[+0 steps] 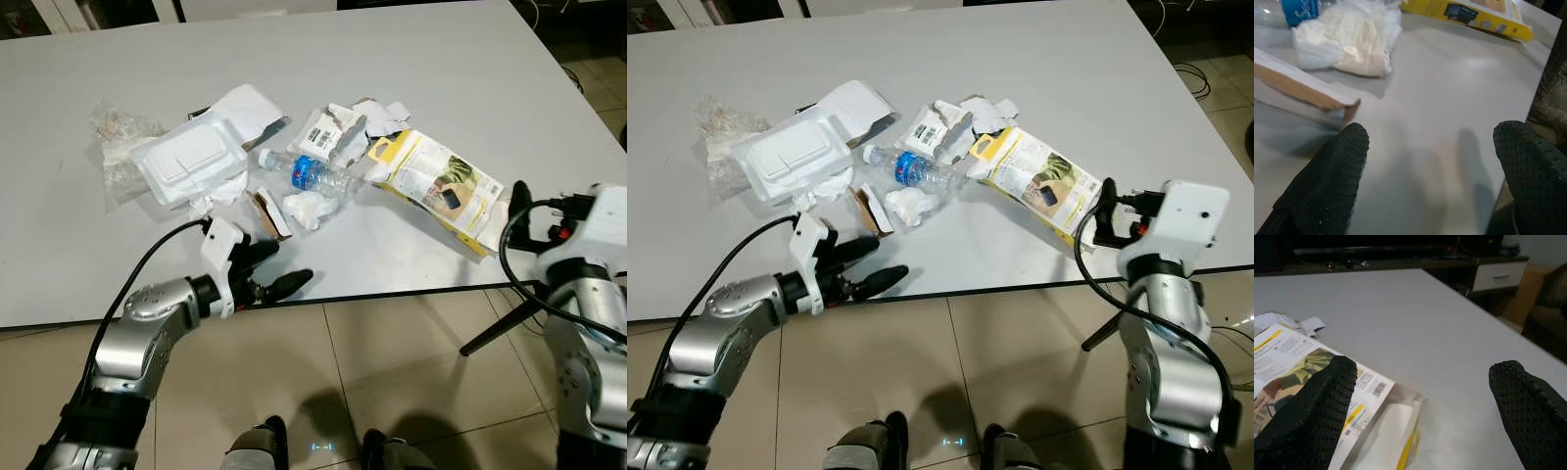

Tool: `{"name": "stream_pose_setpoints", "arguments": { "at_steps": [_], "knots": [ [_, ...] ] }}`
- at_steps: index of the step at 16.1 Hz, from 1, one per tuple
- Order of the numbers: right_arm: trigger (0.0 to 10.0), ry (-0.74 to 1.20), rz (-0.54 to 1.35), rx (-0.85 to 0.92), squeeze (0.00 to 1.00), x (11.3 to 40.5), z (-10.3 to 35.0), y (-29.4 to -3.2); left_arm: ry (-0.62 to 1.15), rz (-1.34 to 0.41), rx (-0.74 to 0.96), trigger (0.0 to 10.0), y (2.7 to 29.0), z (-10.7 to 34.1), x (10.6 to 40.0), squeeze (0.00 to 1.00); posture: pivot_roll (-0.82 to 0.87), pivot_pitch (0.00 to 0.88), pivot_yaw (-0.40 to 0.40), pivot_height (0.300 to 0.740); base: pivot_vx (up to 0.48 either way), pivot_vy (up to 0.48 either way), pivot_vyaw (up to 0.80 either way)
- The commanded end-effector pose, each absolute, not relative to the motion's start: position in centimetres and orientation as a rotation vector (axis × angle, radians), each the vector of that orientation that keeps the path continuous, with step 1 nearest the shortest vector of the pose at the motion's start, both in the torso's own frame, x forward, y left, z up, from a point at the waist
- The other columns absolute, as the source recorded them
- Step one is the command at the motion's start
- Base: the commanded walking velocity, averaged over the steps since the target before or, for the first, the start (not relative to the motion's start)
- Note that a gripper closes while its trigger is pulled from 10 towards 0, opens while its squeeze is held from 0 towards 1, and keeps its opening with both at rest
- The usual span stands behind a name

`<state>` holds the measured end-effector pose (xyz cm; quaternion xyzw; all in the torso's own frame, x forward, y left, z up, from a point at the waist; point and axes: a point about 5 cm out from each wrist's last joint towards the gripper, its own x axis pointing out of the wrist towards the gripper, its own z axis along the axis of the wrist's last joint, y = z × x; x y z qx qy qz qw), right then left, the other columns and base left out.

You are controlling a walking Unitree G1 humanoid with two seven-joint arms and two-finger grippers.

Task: Picking trash to rubbish bin

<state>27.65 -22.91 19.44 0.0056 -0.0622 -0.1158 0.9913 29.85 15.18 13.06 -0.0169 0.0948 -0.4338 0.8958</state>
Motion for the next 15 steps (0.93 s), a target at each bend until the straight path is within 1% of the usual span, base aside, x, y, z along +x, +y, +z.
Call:
{"name": "stream_pose_setpoints", "arguments": {
  "at_steps": [1,4,5,9,15],
  "knots": [
    [10.0,-0.103,-0.199,0.046,0.0,28.0,19.0,-22.5,0.199,-0.924,-0.027,10.0,15.1,13.2,29.5,0.0,0.2,0.235,0.037,0.74,0.0,0.0,0.0],
    [10.0,-0.076,-0.159,0.115,0.0,28.6,18.6,-21.7,0.185,-0.939,-0.028,10.0,14.8,13.4,29.5,0.0,0.2,0.236,0.034,0.74,0.0,0.0,0.0],
    [10.0,-0.075,-0.159,0.118,0.0,28.6,18.6,-21.7,0.185,-0.94,-0.028,10.0,14.8,13.4,29.4,0.0,0.2,0.236,0.034,0.74,0.0,0.0,0.0],
    [10.0,-0.055,-0.156,0.243,0.0,28.8,17.9,-21.9,0.19,-0.948,-0.03,10.0,14.7,13.2,29.1,0.0,0.2,0.243,0.032,0.74,0.0,0.0,0.0],
    [10.0,-0.03,-0.126,0.297,0.0,29.3,17.2,-21.5,0.208,-0.946,-0.026,10.0,15.1,12.8,28.9,0.0,0.2,0.246,0.034,0.74,0.0,0.0,0.0]
  ]
}}
